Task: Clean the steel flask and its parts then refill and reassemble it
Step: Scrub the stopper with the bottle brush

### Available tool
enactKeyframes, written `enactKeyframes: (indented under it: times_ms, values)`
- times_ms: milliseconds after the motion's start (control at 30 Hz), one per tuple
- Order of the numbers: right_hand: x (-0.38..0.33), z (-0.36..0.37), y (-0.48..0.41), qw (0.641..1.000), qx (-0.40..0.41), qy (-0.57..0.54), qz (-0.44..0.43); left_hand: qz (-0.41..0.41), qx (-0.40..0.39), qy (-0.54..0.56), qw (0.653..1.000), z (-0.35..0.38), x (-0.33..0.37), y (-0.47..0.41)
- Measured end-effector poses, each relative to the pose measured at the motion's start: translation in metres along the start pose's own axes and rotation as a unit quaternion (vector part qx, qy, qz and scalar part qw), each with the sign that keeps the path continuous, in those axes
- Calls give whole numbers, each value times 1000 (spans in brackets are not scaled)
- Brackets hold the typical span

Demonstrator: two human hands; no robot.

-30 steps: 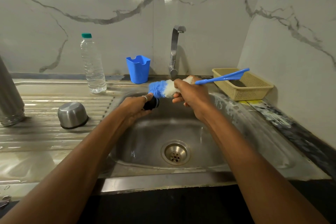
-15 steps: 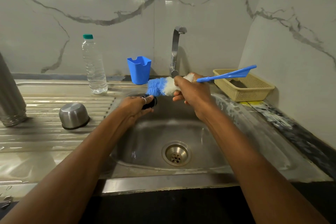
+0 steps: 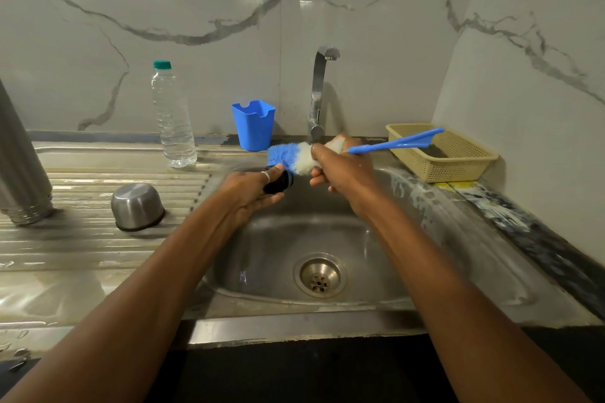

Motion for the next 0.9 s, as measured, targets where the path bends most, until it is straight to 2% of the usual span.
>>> enactKeyframes:
  times_ms: [167, 367, 533, 700, 900]
  values:
    - [-12, -17, -7, 998, 43, -38, -7, -3, 10, 6, 1000, -9, 3, -7]
    - [11, 7, -2, 1000, -5, 21, -2, -4, -6, -17, 1000, 5, -4, -2]
    - [-6, -12, -9, 998, 55, -34, 5, -1, 30, 11, 999, -3, -5, -13]
    - [6, 15, 0, 1000, -1, 22, -13, 0, 23, -12, 1000, 4, -8, -8]
    - [-16, -11, -3, 997, 58, -36, -20, 2, 39, 25, 999, -7, -3, -13]
Point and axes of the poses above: each hand's wrist, its own y-axis away from the middle knuckle, its own z-axis out of the palm, x = y × z, the point moved 6 cm from there along -y, towards the middle knuckle, and after that the axes turned 14 degrees about x, right-handed, at the moved point
